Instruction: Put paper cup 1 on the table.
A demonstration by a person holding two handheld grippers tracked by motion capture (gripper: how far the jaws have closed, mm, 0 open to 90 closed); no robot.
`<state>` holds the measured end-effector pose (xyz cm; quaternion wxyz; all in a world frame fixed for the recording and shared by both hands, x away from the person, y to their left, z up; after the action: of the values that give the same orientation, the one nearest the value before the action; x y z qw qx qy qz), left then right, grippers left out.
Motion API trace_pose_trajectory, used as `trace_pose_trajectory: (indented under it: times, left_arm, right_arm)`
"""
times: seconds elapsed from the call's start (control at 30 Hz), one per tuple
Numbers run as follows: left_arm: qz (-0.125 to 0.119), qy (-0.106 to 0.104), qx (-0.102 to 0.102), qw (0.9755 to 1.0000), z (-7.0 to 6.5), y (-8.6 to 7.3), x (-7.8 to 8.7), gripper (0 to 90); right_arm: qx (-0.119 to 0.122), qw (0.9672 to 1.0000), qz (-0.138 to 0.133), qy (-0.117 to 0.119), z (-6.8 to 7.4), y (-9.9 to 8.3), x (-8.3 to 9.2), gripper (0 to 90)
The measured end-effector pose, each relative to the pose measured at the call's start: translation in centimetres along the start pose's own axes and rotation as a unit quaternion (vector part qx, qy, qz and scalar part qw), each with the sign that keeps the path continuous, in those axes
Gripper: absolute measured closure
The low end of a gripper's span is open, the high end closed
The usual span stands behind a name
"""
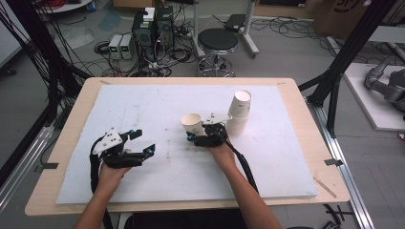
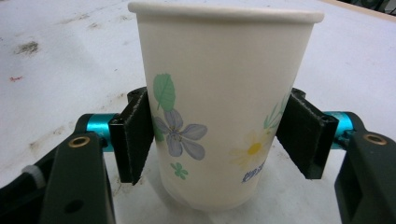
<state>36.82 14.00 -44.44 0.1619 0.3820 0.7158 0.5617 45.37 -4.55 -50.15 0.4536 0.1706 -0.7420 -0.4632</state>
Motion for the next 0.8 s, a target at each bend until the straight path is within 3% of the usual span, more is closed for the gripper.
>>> trace_pose_trajectory:
  times: [0.13, 0.43, 0.63, 0.8]
  left_arm:
    - [0.001, 0.002, 0.000, 1.0000, 0.0, 0.0, 0.0, 19.1]
    - [0.005, 0.001, 0.002, 1.0000, 0.1, -0.2, 0.0, 19.2]
    - [0.006, 0.002, 0.004, 1.0000, 0.1, -0.2, 0.0, 19.6]
    - [0.004, 0.002, 0.007, 1.0000, 0.2, -0.1, 0.0, 19.6]
  right_arm:
    - [-0.001, 1.0000, 0.007, 0.004, 0.0, -0.1, 0.2, 32.6]
    - [0.023, 0.9992, 0.030, 0.014, 0.1, -0.8, 1.0, 32.4]
    - [0.022, 0.9990, 0.033, 0.019, 0.1, -1.2, 1.3, 31.1]
    - [0.016, 0.9989, 0.041, 0.015, 0.0, -1.7, 1.5, 20.5]
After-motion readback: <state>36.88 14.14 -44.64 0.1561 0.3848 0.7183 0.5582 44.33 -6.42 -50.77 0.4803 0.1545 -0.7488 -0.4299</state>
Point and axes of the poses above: each handheld gripper's, and its own axes: x roughly backward along the jaws, y roughly out of its top, z roughly to its left, the point moved 10 cm from there along -x, roughly forward along the jaws, and after that the axes turned 13 degrees about x, right-handed, at the moved point
